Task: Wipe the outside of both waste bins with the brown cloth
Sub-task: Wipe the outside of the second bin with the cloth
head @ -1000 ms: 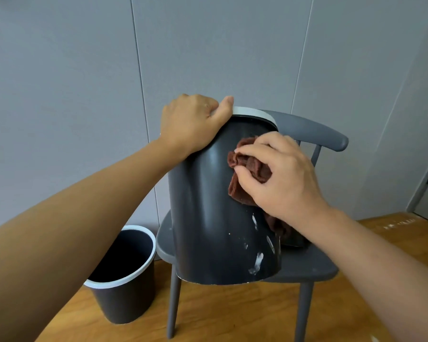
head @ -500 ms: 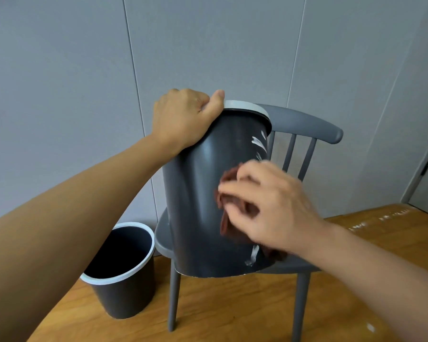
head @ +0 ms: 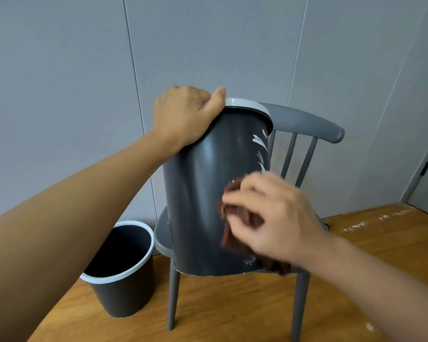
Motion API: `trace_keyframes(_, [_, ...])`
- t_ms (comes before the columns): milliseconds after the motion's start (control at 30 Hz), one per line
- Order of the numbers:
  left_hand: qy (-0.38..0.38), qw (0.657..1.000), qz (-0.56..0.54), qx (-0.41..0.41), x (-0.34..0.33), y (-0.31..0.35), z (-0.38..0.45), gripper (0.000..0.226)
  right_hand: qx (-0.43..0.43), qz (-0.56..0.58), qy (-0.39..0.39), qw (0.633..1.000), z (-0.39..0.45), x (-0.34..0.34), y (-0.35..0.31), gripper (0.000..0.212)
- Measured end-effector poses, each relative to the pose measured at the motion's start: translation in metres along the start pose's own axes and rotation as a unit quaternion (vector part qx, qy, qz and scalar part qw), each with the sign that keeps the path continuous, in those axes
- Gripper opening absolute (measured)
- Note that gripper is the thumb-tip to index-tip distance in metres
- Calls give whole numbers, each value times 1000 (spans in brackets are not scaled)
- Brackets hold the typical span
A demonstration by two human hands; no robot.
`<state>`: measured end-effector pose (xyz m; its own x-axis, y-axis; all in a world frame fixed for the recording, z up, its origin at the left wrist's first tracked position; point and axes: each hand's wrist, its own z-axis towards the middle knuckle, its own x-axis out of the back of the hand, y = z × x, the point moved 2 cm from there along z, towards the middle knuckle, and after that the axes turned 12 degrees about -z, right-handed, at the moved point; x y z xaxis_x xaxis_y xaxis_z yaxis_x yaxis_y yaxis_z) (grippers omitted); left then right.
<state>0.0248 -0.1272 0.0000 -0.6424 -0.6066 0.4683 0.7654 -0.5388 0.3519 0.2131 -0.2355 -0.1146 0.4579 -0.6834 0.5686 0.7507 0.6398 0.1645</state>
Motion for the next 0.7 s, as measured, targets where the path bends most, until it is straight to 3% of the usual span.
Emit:
trace_keyframes(100, [-2, 1000, -5, -5, 1, -2, 0, 58, -97, -7, 45, 994, 42, -3, 23, 24])
trace_keyframes(167, [-2, 1000, -8, -3, 1, -5, 1, 58, -117, -6, 43, 992, 50, -6, 26, 24])
trace_keyframes(467, [3, 1000, -6, 6, 3, -9, 0, 57, 6, 24, -58, 998, -26, 8, -5, 20])
trace_keyframes(700, [-3, 1000, 20, -22, -1, 5, -2, 63, -117, 24, 92, 989, 65, 12, 37, 22])
